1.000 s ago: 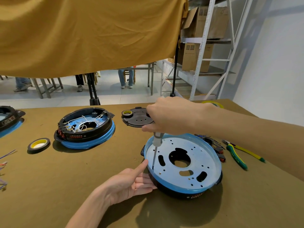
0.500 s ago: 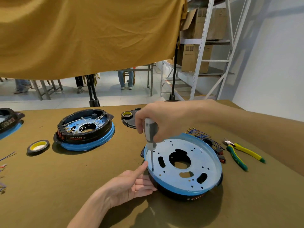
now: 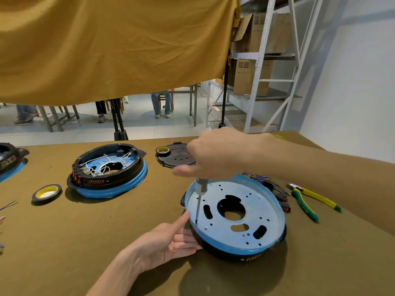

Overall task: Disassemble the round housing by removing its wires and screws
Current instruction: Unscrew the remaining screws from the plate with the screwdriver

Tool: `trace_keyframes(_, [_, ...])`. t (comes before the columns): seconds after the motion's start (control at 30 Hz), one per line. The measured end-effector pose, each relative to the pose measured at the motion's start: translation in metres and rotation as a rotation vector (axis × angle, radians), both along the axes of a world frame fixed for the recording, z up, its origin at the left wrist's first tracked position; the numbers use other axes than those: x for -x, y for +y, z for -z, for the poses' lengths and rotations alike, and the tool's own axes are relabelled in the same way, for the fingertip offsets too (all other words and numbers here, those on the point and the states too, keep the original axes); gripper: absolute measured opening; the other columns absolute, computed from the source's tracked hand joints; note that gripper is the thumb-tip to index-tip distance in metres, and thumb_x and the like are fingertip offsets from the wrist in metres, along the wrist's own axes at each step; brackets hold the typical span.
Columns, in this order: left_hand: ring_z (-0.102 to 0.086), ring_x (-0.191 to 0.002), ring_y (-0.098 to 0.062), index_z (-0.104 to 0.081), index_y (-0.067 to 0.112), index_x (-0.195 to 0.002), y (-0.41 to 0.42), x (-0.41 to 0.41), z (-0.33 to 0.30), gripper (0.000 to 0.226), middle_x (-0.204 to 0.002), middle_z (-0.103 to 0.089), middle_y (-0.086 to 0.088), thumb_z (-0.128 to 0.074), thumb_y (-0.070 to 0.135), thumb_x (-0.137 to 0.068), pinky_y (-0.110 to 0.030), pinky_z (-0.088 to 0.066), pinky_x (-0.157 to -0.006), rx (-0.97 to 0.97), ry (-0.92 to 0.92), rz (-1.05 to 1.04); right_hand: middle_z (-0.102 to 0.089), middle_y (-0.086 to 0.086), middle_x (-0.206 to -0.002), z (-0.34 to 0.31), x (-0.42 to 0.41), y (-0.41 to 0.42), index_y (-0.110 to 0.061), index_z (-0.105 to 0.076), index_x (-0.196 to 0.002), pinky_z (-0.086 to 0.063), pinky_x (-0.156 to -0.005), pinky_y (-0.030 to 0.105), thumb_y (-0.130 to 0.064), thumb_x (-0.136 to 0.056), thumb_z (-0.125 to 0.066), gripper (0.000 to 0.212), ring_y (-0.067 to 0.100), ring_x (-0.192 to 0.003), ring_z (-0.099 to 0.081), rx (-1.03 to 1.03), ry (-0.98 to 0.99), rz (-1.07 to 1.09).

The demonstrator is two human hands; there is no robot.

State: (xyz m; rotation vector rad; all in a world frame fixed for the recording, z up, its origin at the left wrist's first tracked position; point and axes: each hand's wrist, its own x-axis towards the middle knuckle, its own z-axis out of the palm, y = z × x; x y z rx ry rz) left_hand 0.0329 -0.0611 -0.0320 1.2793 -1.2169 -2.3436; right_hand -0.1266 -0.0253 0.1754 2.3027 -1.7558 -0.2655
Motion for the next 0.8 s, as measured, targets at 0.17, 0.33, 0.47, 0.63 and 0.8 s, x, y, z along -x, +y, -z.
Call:
trace_keyframes(0.17, [-0.076,-0.106,-0.032,-0.064,-0.005,-0.123,-0.002,0.0,0.001,0.084,-0.114,-0.076,-0.025,-0.076,0.057,-0.068,-0.032,-0.064,-0.077,-0.01,0.011,0.006,-0.064,-0.001,-0.097,-0.003,0.003,-0.002,-0.02,-0.062,-0.11,-0.054,-0.064,0.029,-0.03,-0.089,-0.074,0.027,0.017,-0.085,-0.063,-0.214,-0.273,-0.079])
trace_keyframes(0.33, [-0.076,-0.107,-0.031,-0.061,-0.005,-0.129,-0.002,0.0,0.004,0.09,-0.115,-0.076,-0.024,-0.075,0.059,-0.068,-0.034,-0.064,-0.082,0.014,0.007,0.012,-0.056,-0.005,-0.08,0.002,0.0,-0.001,-0.018,-0.055,-0.113,-0.038,-0.051,0.027,-0.058,-0.095,-0.059,0.044,0.01,-0.068,-0.054,-0.088,-0.179,-0.075])
trace_keyframes(0.47, [-0.076,-0.106,-0.031,-0.062,-0.005,-0.128,-0.003,0.001,0.004,0.088,-0.115,-0.076,-0.023,-0.075,0.058,-0.068,-0.033,-0.065,-0.081,0.007,0.004,0.022,-0.056,-0.002,-0.079,0.005,0.0,-0.005,-0.015,-0.06,-0.106,-0.037,-0.052,0.025,-0.041,-0.099,-0.06,0.027,0.015,-0.068,-0.054,-0.039,-0.125,-0.084])
trace_keyframes(0.63, [-0.076,-0.106,-0.031,-0.061,-0.004,-0.127,-0.004,0.001,0.004,0.086,-0.114,-0.076,-0.023,-0.074,0.058,-0.069,-0.034,-0.065,-0.081,0.005,-0.005,0.018,-0.055,-0.009,-0.091,-0.006,0.004,-0.003,-0.022,-0.055,-0.12,-0.042,-0.058,0.022,-0.038,-0.089,-0.075,0.041,0.007,-0.079,-0.055,-0.25,-0.28,-0.114])
trace_keyframes(0.8, [-0.076,-0.108,-0.031,-0.062,-0.004,-0.127,-0.004,0.0,0.005,0.091,-0.116,-0.076,-0.023,-0.078,0.06,-0.065,-0.033,-0.064,-0.081,0.016,0.0,0.026,-0.058,-0.002,-0.078,0.007,0.004,-0.009,-0.015,-0.061,-0.1,-0.041,-0.053,0.027,-0.045,-0.098,-0.06,0.03,0.017,-0.068,-0.057,-0.01,-0.124,-0.08])
